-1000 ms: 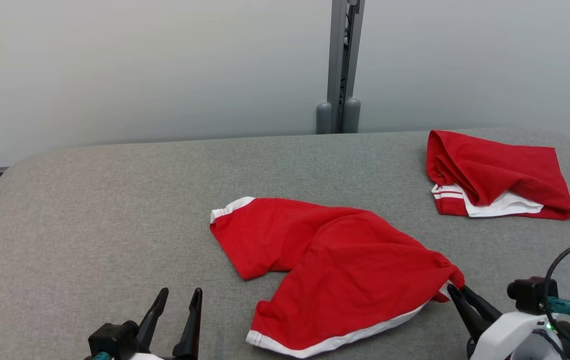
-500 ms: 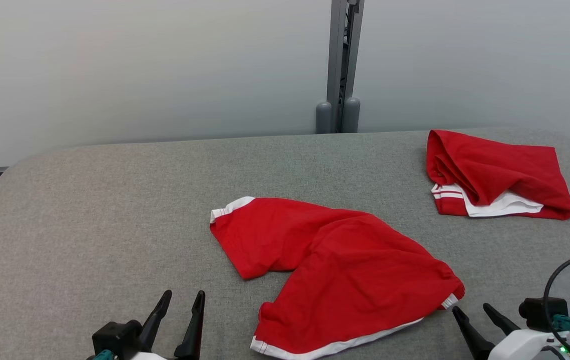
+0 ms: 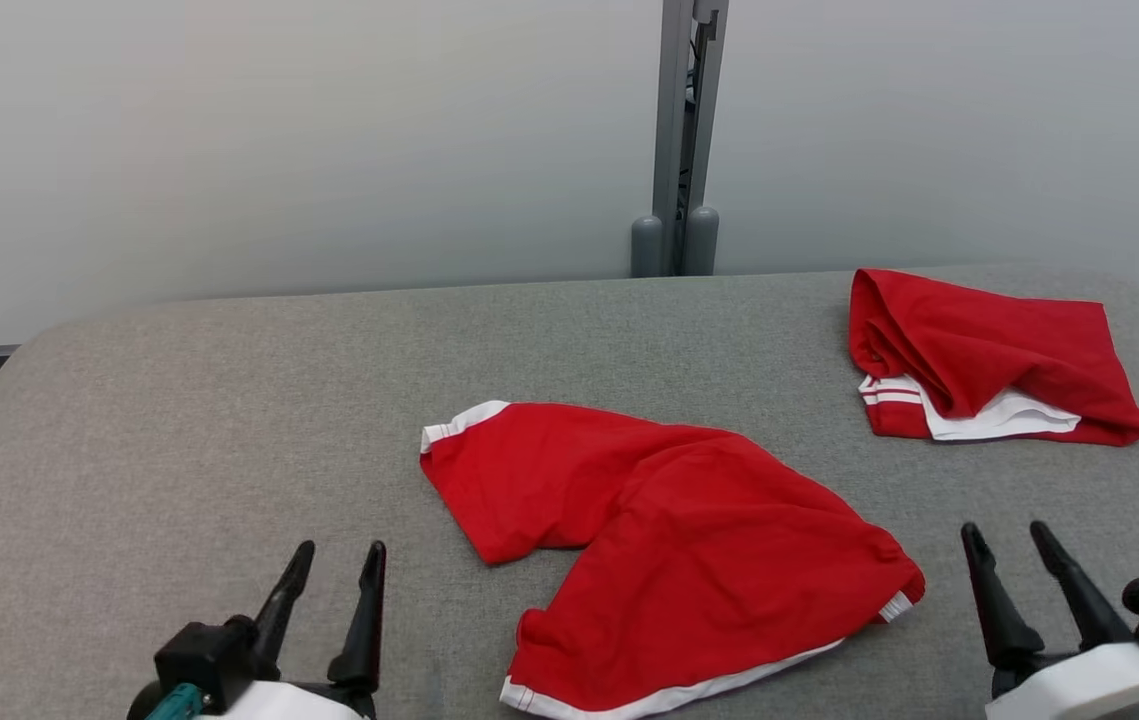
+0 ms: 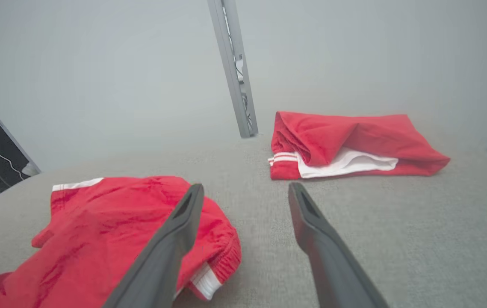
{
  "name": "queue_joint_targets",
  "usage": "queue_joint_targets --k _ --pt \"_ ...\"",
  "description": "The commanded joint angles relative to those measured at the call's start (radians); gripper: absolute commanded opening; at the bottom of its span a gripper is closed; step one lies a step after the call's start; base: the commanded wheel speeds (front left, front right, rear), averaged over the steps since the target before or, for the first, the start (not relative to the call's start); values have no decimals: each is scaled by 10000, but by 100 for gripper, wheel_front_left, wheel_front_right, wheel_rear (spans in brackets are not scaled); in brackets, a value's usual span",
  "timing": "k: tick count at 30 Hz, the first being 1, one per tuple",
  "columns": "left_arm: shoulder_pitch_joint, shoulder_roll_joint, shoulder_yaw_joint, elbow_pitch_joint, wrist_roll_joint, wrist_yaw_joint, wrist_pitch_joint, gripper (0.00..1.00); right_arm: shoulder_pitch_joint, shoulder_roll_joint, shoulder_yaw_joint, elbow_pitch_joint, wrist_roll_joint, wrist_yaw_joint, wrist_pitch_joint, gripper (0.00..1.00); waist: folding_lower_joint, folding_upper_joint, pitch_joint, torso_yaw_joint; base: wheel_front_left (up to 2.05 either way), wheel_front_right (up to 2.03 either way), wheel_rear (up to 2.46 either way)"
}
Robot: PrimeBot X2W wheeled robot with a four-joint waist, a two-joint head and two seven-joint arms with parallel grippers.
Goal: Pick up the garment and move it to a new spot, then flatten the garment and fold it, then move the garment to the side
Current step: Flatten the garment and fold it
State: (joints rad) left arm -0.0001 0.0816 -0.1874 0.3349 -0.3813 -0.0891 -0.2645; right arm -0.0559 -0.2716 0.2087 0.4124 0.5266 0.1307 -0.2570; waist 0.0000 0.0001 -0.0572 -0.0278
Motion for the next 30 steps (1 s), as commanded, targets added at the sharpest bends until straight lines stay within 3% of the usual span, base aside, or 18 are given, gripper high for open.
queue_joint_targets --k 1,6,14,22,30 --pt "65 109 170 -238 152 175 -9 100 176 203 -478 -648 -398 7 -89 100 0 -1 -13 -34 0 0 0" --pt "219 16 790 -1089 195 441 -9 100 900 1123 -1581 -2676 -1529 7 -76 100 0 -1 -54 -90 0 0 0" --pt "550 -155 1507 -1736 658 515 -9 100 1401 1636 -1986 -4186 -1933 7 -80 100 0 -1 -29 -34 0 0 0" --pt "807 -265 1866 -1811 1008 215 -9 100 1883 1970 -1750 -3995 -2138 7 -81 100 0 -1 63 83 0 0 0" --pt "707 -288 1812 -1550 1132 92 -9 100 1627 1762 -1491 -3754 -2160 7 -82 100 0 -1 97 7 0 0 0"
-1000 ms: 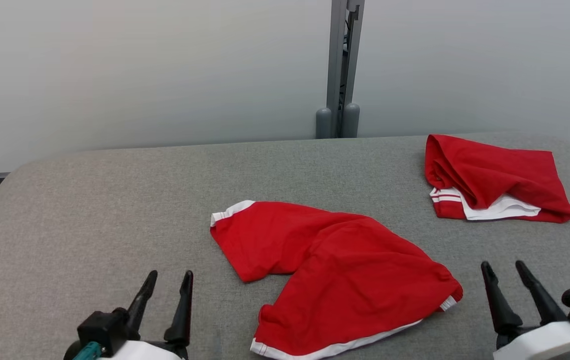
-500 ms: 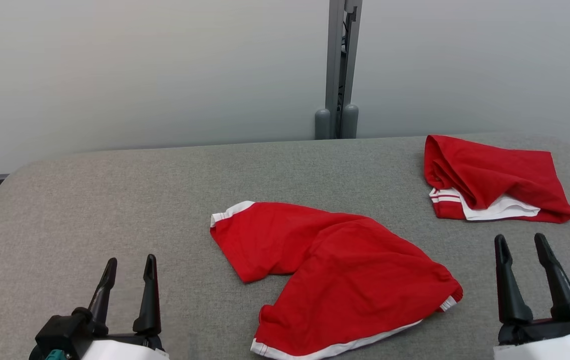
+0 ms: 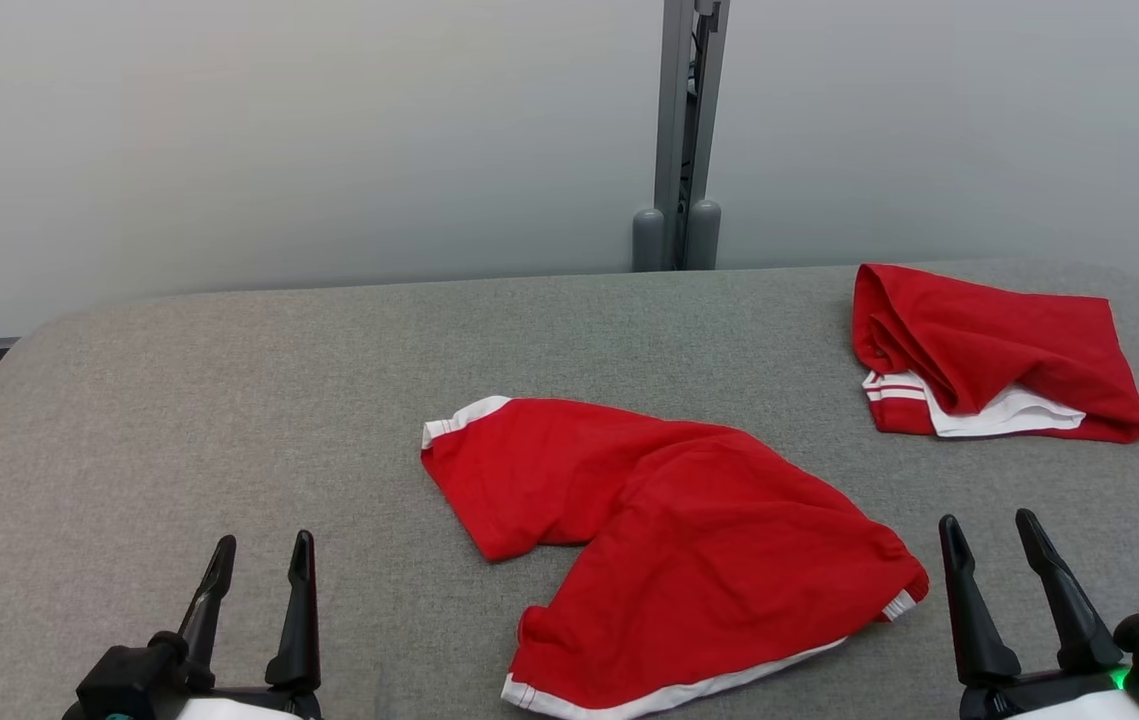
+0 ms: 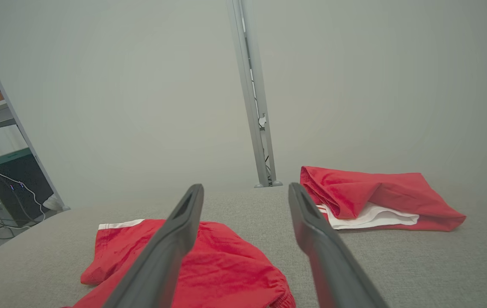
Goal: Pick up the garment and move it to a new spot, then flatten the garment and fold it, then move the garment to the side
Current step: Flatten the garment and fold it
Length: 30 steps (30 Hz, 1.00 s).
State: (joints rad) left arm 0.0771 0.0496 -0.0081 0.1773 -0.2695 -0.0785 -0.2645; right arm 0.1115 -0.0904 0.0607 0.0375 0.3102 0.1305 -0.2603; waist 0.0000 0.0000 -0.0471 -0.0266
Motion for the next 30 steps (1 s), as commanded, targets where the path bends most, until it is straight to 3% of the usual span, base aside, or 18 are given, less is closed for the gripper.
queue_joint_targets --k 1,30 --pt "-75 32 7 28 8 -6 -9 100 -66 -56 -10 7 -6 9 -49 100 0 0 -5 -9 0 0 0" --pt "-74 28 -219 247 116 124 -9 100 -38 -5 -82 180 -171 9 -50 100 0 0 -100 -81 0 0 0"
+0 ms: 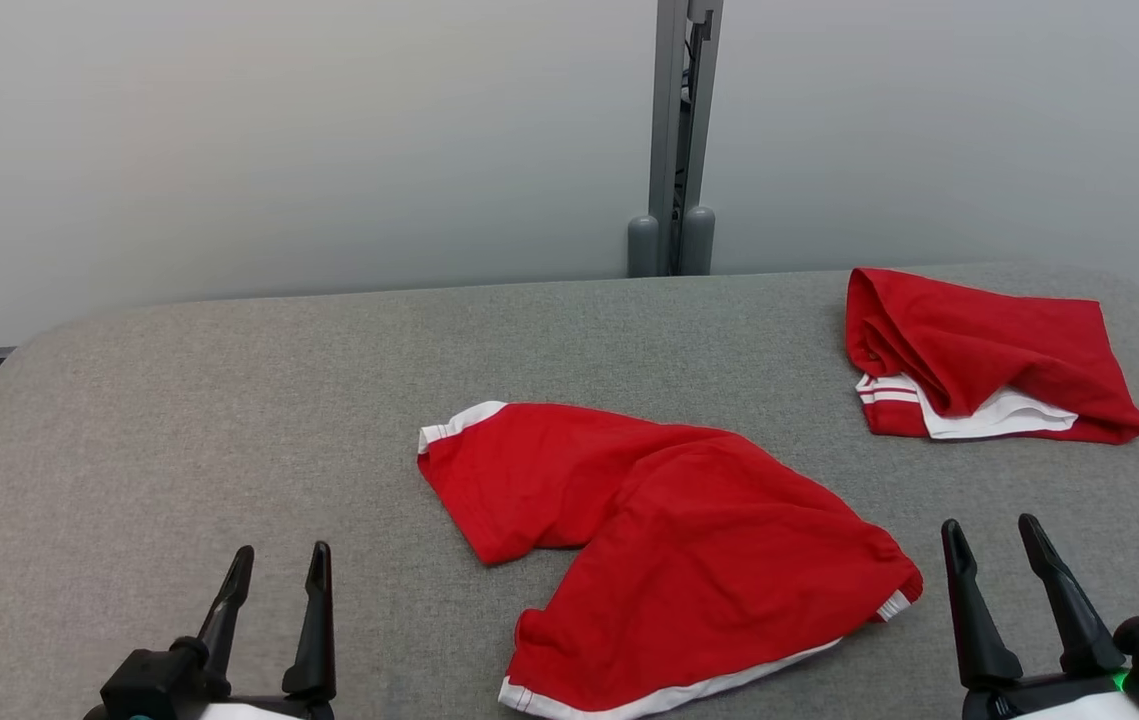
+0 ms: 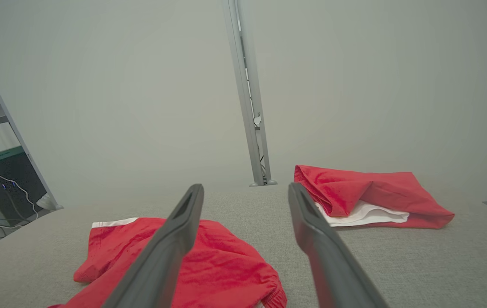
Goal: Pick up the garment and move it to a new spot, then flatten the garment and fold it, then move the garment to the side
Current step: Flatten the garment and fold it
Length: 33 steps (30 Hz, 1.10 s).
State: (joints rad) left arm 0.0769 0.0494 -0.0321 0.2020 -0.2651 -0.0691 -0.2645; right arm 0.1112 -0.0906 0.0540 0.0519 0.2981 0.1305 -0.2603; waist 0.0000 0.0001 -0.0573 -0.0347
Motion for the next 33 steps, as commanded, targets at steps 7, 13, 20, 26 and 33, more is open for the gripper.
queue_joint_targets --k 7,13,20,26,33 --pt "-58 25 -513 632 -625 -290 -9 100 -2 -116 -235 802 109 9 -50 100 0 -1 -1 -19 0 0 0" --pt "-372 70 -1417 1365 -1124 -516 1298 100 -232 -485 -108 1822 604 9 682 100 0 -1 1 -33 0 0 0" --pt "-219 446 -2248 969 -1281 -566 3689 100 -512 -865 367 2392 1579 9 2195 100 0 -1 43 -82 0 0 0" --pt "82 751 -2863 189 -1758 -605 5330 100 -806 -1119 1178 2525 2938 9 3342 100 0 -1 99 -86 0 0 0" --pt "272 1129 -3368 -474 -2220 -630 6286 100 -1184 -1658 1720 2679 4071 9 3712 100 0 -1 197 7 0 0 0"
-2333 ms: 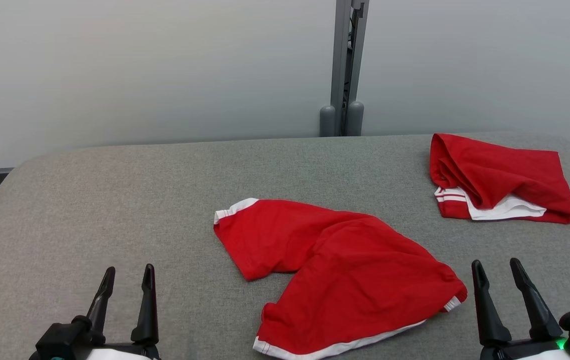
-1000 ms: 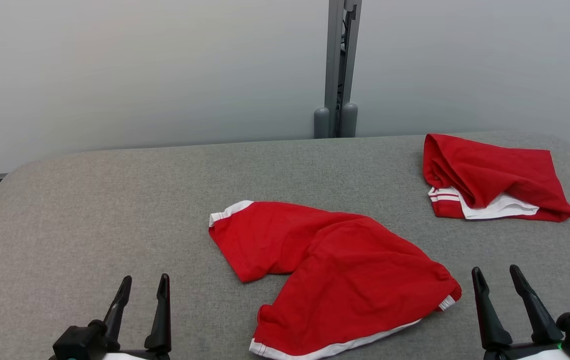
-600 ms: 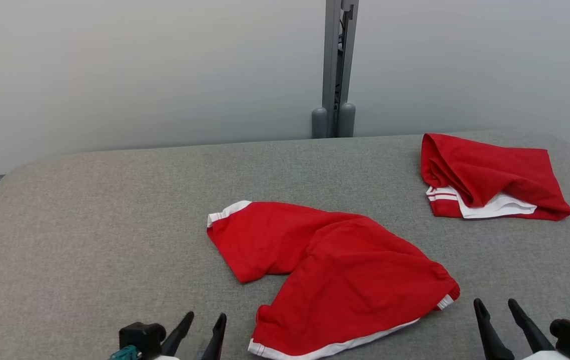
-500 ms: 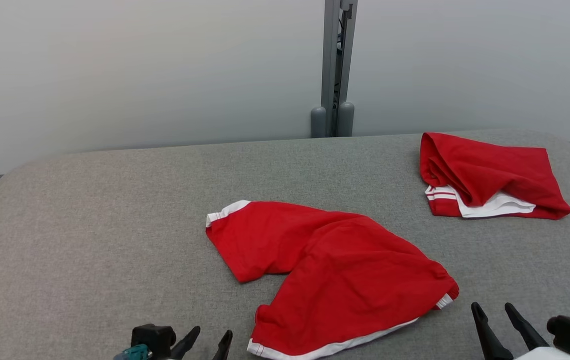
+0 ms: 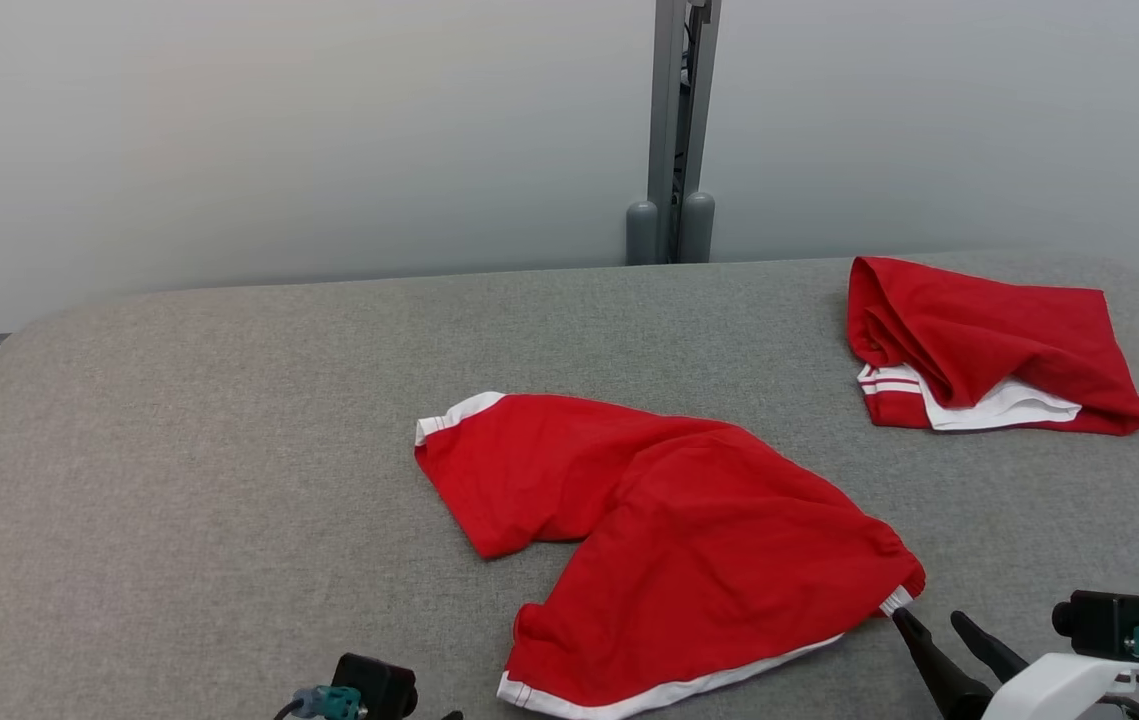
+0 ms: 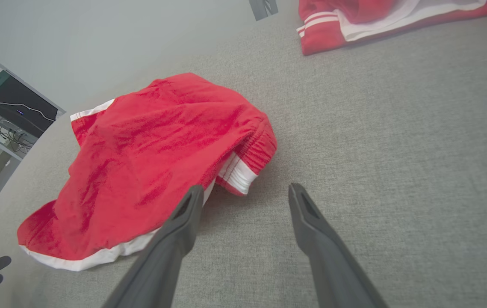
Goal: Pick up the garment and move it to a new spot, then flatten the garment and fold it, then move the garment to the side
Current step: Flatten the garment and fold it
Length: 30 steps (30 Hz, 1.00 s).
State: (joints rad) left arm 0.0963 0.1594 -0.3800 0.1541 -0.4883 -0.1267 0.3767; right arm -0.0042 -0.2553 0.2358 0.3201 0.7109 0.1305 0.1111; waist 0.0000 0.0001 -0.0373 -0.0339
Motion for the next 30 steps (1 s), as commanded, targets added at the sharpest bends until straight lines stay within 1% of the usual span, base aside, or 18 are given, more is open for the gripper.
queue_joint_targets --k 1,3,4,6,12,17,21,30 --pt "87 111 -11 -46 -73 -58 39 100 -105 -94 -10 72 93 9 40 100 0 -1 19 19 0 0 0" --pt "59 196 -254 -156 -213 -64 317 100 -244 -277 186 220 295 9 109 100 0 -1 59 72 0 0 0" --pt "-38 332 -431 -267 -313 -68 495 100 -404 -366 385 359 594 9 199 100 0 -1 96 122 0 0 0" --pt "-202 459 -543 -304 -288 -68 569 100 -546 -521 568 453 798 9 163 100 0 -1 135 167 0 0 0" --pt "-492 555 -762 -158 -303 -70 561 100 -933 -858 1131 802 1386 9 174 100 0 -1 214 235 0 0 0" --pt "-743 577 -929 -7 -352 -72 527 100 -1188 -1000 1477 1066 1629 9 138 100 0 -1 269 239 0 0 0" --pt "-826 592 -1060 69 -419 -72 501 100 -1308 -1119 1683 1333 1817 9 342 100 0 -1 304 253 0 0 0" --pt "-880 695 -1132 150 -561 -62 392 100 -1197 -1425 1769 1243 1940 9 283 100 0 -1 353 209 0 0 0"
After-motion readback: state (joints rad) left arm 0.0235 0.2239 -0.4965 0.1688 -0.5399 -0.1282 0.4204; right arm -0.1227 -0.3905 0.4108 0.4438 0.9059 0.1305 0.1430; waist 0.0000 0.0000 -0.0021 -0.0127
